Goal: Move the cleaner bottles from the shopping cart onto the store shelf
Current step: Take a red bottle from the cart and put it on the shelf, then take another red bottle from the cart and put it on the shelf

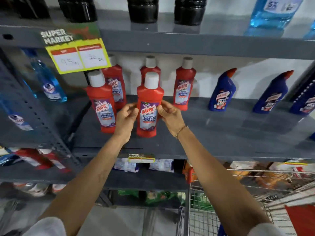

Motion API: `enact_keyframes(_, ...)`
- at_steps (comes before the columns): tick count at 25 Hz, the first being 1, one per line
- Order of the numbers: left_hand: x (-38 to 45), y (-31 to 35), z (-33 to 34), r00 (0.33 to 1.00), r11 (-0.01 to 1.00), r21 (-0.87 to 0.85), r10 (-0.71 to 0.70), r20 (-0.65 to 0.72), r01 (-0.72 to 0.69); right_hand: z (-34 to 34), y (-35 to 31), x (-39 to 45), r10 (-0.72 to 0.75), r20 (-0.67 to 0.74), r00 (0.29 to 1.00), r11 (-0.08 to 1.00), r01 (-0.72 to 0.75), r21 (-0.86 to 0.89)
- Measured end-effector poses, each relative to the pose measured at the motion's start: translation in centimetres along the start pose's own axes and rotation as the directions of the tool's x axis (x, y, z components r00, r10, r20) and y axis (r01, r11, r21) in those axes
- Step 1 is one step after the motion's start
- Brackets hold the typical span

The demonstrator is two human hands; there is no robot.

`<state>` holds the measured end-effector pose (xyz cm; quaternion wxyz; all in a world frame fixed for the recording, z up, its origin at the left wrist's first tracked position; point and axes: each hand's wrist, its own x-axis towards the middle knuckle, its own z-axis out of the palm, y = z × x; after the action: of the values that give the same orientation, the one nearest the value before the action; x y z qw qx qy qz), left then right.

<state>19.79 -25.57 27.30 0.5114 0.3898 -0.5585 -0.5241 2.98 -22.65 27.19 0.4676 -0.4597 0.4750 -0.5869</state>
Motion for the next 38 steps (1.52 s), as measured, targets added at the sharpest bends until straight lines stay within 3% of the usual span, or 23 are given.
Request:
enact_keyframes(7,1.2,-0.6,-1.9,0.997,0.999,-0.052,-0.007,-0.076,0.003,2.2,1.0,1.8,0.026,0.026,0.999,0.999,-0.026,0.028)
enact_keyframes(11,1.3,-1.4,-2.8,0.999,0.997,-0.077,-0.01,-0.05,0.006,2.8,1.0,2.3,0.063,0.058,0.996,0.998,-0.064,0.025)
enact_keyframes(16,0.1,-1.3,-2.8,1.0,1.0,0.015,0.017,0.026,-0.018,2.7,1.0,1.5,0.084,0.078,0.993,0.996,-0.083,-0.014)
enact_keyframes(18,-1.8,-1.7,-2.1,0.99,0.979,0.191,0.089,-0.109,-0.067,2.6,1.3,0.1,0.076,0.053,0.996,0.997,-0.075,-0.027)
enact_keyframes(20,-5.1,-2.3,-0.3,0.93,0.944,0.302,0.223,-0.292,-0.131,1.5,1.7,-2.3,0.023,-0.086,0.996,0.997,-0.03,-0.078)
enact_keyframes(21,-6.8,-2.5,0.9,0.919,0.938,0.303,0.262,-0.295,-0.169,0.6,2.2,-4.0,-0.005,-0.165,0.986,0.994,-0.014,-0.109)
enact_keyframes(23,-10.3,-3.7,4.3,0.958,0.936,0.286,0.252,-0.139,-0.205,-2.0,3.4,-8.7,-0.025,-0.269,0.963,0.988,-0.017,-0.152)
enact_keyframes(25,-12.9,-5.5,7.8,0.986,0.943,0.29,0.151,0.064,-0.163,-5.8,4.9,-13.8,0.017,-0.301,0.953,0.972,-0.087,-0.219)
enact_keyframes(27,-15.4,-7.5,11.5,0.964,0.948,0.303,0.015,0.267,-0.099,-10.5,7.0,-18.4,0.096,-0.349,0.932,0.946,-0.195,-0.26)
enact_keyframes(29,-17.9,-9.5,14.9,0.889,0.941,0.338,-0.143,0.435,-0.013,-15.6,9.5,-22.9,0.193,-0.453,0.871,0.917,-0.325,-0.233)
enact_keyframes(32,-21.2,-14.2,20.8,0.731,0.884,0.445,-0.399,0.554,0.145,-24.5,14.2,-29.8,0.362,-0.57,0.737,0.813,-0.549,-0.193)
enact_keyframes(36,-25.1,-18.8,27.5,0.546,0.701,0.618,-0.693,0.471,0.356,-33.5,20.7,-36.1,0.583,-0.651,0.486,0.557,-0.823,-0.116)
enact_keyframes(38,-26.9,-21.4,31.4,0.431,0.576,0.679,-0.81,0.398,0.455,-36.6,22.7,-38.3,0.644,-0.717,0.266,0.387,-0.922,0.005)
